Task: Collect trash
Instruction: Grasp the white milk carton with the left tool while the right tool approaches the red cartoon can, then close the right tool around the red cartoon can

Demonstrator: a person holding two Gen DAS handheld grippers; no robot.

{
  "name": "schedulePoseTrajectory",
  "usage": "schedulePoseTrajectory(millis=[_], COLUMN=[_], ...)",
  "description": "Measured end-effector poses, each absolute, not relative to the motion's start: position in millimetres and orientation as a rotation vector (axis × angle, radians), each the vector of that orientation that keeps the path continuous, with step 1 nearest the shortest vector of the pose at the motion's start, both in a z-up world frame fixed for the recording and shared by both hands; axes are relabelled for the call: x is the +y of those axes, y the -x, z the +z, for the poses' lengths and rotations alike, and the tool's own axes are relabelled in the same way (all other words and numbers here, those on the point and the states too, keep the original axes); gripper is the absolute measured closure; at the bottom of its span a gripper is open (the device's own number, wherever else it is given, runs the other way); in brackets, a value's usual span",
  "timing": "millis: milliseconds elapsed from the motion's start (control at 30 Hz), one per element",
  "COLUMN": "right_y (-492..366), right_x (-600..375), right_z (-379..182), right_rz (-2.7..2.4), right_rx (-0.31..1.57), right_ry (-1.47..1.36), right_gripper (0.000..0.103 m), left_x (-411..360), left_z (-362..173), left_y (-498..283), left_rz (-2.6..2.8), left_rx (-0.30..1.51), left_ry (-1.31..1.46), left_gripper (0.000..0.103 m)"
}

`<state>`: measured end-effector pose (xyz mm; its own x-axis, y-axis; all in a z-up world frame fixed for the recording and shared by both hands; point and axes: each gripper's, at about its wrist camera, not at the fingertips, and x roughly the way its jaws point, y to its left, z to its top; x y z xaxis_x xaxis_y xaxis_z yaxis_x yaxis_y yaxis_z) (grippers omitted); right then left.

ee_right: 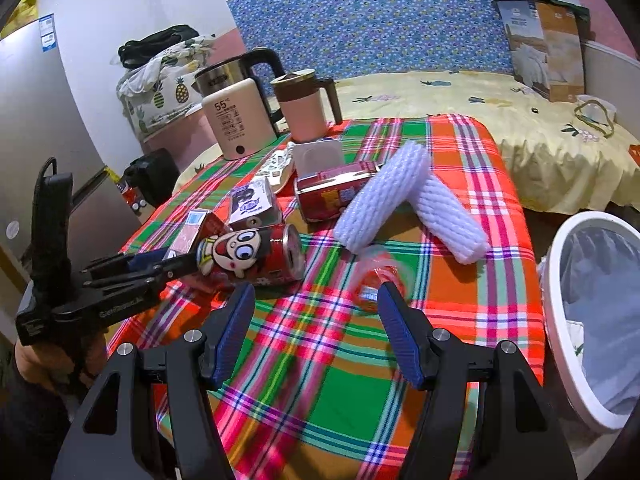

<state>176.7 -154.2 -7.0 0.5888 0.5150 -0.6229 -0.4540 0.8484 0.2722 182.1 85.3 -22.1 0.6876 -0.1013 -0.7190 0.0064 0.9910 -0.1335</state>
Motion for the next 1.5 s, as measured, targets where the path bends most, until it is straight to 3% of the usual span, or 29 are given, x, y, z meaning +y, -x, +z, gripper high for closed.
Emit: schedulePoseTrajectory(millis=[267, 800, 1100, 1500], right_y=[-176, -196, -204, -191], right_x=[-162, -134, -108, -120], right_z=[-6, -22, -31, -27], right_rz=[0.553, 0.465, 0.451, 0.467], right_rx=[0.751, 0.892, 0.924, 0.877], right_ry=[-0.106, -0.307, -0.19, -0.125], right_gripper=[0.038, 0.037, 0.037, 0.045], left_x=[62, 90, 98, 91], left_z=[-19, -21, -21, -37], left_y=[-165, -161, -157, -157], left_rz=[-0.161, -0.061, -0.038, 0.006], left_rx=[0.795, 0.766, 0.742, 0.76], left_ry=[0.103, 0.167, 0.176, 0.179], left_gripper=[0.066, 0.066, 0.065, 0.066])
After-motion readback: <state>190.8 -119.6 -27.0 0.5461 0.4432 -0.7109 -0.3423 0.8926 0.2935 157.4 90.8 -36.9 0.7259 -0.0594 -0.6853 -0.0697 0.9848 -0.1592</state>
